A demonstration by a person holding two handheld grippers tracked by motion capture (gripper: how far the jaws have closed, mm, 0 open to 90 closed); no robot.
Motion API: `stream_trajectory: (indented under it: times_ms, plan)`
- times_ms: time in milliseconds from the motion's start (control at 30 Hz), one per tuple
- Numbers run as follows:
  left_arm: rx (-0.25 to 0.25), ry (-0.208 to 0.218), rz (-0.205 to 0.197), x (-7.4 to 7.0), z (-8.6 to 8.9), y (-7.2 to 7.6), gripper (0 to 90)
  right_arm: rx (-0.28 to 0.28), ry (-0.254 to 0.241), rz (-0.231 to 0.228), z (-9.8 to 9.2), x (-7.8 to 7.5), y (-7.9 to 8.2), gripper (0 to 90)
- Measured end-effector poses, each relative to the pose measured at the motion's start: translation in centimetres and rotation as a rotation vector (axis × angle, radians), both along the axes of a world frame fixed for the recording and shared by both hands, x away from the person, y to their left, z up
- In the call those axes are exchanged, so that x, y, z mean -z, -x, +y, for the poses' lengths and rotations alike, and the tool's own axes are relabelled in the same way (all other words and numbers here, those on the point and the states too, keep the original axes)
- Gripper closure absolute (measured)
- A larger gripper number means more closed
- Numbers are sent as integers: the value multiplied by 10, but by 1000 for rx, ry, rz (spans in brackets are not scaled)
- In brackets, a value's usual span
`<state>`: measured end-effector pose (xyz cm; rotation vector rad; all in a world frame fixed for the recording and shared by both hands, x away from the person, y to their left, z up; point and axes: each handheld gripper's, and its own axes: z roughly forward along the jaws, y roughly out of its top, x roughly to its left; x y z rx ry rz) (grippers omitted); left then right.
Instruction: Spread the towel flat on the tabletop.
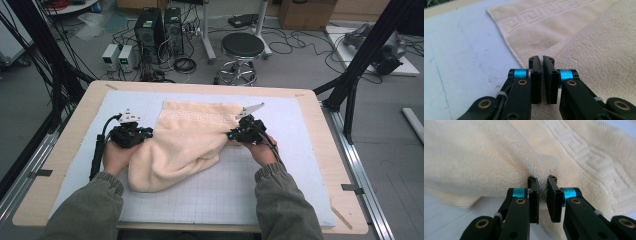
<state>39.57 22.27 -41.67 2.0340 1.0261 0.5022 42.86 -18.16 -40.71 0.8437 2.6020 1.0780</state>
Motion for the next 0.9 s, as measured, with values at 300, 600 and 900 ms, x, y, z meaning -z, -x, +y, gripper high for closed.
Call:
stream_trajectory:
  times_ms: [300,600,900]
  plan:
    - [71,49,-32,-16,1,16,628,0,-36,-45,-7,-7,11,636]
    - [206,-14,-74,-32,-2,65,518,-60,-43,-117,-21,-25,61,522]
    - [351,11,-63,-10,-19,110,451,-241,-98,-159,18,-16,95,432]
